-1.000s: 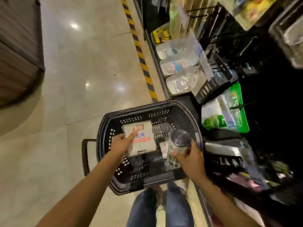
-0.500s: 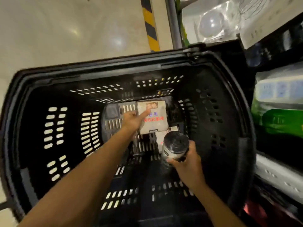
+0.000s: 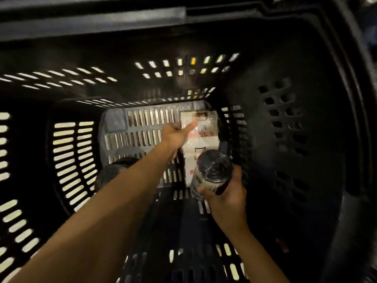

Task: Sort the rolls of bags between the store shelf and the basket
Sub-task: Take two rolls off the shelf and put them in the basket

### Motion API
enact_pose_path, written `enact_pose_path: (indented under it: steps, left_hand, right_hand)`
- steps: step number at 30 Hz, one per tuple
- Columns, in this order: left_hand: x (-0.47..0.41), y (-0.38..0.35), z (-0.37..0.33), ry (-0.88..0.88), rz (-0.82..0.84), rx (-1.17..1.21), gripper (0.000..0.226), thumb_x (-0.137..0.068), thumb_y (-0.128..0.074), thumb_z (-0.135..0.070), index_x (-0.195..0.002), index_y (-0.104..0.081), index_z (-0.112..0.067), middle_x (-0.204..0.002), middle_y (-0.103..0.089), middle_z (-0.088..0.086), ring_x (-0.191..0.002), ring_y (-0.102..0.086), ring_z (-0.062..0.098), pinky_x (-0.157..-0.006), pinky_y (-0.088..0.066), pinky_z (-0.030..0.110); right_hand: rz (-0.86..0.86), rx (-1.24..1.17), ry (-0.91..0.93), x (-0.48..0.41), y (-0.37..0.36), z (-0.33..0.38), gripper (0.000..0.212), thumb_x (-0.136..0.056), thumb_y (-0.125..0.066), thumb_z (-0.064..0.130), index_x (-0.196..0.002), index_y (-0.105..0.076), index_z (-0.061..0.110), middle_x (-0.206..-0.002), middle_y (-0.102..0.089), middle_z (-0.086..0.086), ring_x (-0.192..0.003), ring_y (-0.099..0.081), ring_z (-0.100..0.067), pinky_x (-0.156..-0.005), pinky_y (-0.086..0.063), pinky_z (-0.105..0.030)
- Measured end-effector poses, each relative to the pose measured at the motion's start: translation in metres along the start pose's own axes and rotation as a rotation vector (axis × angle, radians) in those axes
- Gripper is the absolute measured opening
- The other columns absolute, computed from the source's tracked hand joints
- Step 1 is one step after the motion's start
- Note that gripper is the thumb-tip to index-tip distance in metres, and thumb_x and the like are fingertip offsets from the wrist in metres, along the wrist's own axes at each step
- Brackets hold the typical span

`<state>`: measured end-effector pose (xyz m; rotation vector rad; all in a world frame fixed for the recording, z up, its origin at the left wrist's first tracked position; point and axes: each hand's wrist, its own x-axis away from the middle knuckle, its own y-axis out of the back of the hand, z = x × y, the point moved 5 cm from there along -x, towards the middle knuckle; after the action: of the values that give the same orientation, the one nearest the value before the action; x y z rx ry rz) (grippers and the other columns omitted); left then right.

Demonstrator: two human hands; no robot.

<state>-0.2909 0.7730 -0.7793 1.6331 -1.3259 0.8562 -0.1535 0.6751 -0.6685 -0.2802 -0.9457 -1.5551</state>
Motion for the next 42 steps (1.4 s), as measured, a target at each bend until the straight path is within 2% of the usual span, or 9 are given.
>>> enact_pose_path:
  steps: [2,6,9,16,23,29,33,39,42]
  left_hand:
    - [-0.005,-0.004,0.007,-0.013,0.01,-0.04,0.033,-0.084,-0.07,-0.024,-0.061,-0.048,-0.017,-0.075,-0.063,-0.001,-0.085,-0.063,0.014,-0.071,-0.048,0.007]
    - [-0.02,-0.006,0.012,-0.064,-0.024,-0.269,0.042,-0.08,-0.066,-0.051,-0.088,-0.063,-0.01,-0.084,-0.067,0.003,-0.087,-0.064,0.02,-0.084,-0.053,0.032]
    - [-0.016,-0.007,0.002,-0.13,-0.106,-0.511,0.054,-0.078,-0.059,-0.065,-0.092,-0.064,-0.013,-0.067,-0.06,0.001,-0.074,-0.063,0.022,-0.071,-0.055,0.034]
    - [-0.024,-0.001,0.005,-0.146,-0.13,-0.362,0.053,-0.073,-0.077,-0.043,-0.112,-0.065,-0.01,-0.103,-0.07,0.0,-0.097,-0.064,0.015,-0.092,-0.052,0.034]
    - [-0.028,0.004,0.004,-0.173,-0.108,-0.455,0.042,-0.078,-0.073,-0.037,-0.11,-0.067,-0.01,-0.104,-0.07,0.003,-0.097,-0.065,0.016,-0.093,-0.052,0.035]
    - [-0.009,0.011,0.001,-0.297,-0.052,-0.8,0.041,-0.087,-0.059,-0.047,-0.111,-0.058,-0.013,-0.097,-0.066,0.009,-0.093,-0.063,0.027,-0.081,-0.055,0.041]
    - [0.033,0.036,-0.001,-0.382,0.033,-0.936,0.052,-0.09,-0.054,-0.05,-0.13,-0.046,-0.018,-0.098,-0.066,0.005,-0.08,-0.064,0.022,-0.071,-0.056,0.034]
    - [0.128,0.081,-0.017,-0.507,0.172,-1.116,0.051,-0.091,-0.054,-0.044,-0.136,-0.042,-0.024,-0.107,-0.064,0.002,-0.07,-0.061,0.012,-0.062,-0.053,0.027]
    - [0.183,0.105,-0.039,-0.542,0.196,-1.207,0.054,-0.091,-0.052,-0.046,-0.139,-0.038,-0.026,-0.107,-0.065,0.002,-0.088,-0.064,0.017,-0.078,-0.055,0.035]
  right_hand:
    - [-0.009,-0.001,0.001,-0.001,0.0,0.0,0.071,-0.06,-0.081,-0.004,-0.117,-0.046,0.021,-0.111,-0.062,-0.001,-0.105,-0.058,-0.014,-0.085,-0.043,-0.006]
    - [-0.015,-0.009,0.012,-0.002,0.0,0.001,0.072,-0.06,-0.082,-0.004,-0.116,-0.045,0.022,-0.11,-0.061,0.001,-0.104,-0.058,-0.013,-0.079,-0.038,0.002]
    - [-0.02,-0.003,0.008,-0.004,0.0,0.004,0.077,-0.06,-0.083,-0.003,-0.116,-0.042,0.029,-0.113,-0.058,0.006,-0.105,-0.054,-0.006,-0.081,-0.032,0.007]
    - [-0.005,0.018,-0.015,-0.005,-0.001,0.003,0.073,-0.063,-0.083,-0.001,-0.113,-0.041,0.03,-0.111,-0.054,0.009,-0.099,-0.051,0.002,-0.075,-0.03,0.01]
    - [-0.024,0.017,-0.03,-0.006,0.002,-0.002,0.069,-0.063,-0.082,0.0,-0.106,-0.041,0.034,-0.099,-0.052,0.024,-0.087,-0.05,0.022,-0.071,-0.034,0.008]
    - [-0.03,0.06,-0.059,-0.004,0.005,0.0,0.069,-0.065,-0.082,0.004,-0.11,-0.039,0.034,-0.1,-0.052,0.023,-0.091,-0.051,0.01,-0.077,-0.034,0.002]
    - [-0.077,0.085,-0.064,0.01,0.01,0.011,0.07,-0.065,-0.083,0.005,-0.122,-0.045,0.021,-0.117,-0.059,0.001,-0.11,-0.056,-0.015,-0.097,-0.046,-0.03]
    - [-0.091,0.124,-0.053,0.05,0.03,0.055,0.071,-0.065,-0.084,0.006,-0.124,-0.045,0.014,-0.114,-0.058,-0.002,-0.107,-0.054,-0.015,-0.09,-0.041,-0.022]
    - [-0.112,0.137,-0.005,0.08,0.046,0.093,0.071,-0.064,-0.085,0.009,-0.124,-0.046,0.009,-0.118,-0.06,-0.008,-0.109,-0.055,-0.018,-0.091,-0.041,-0.022]
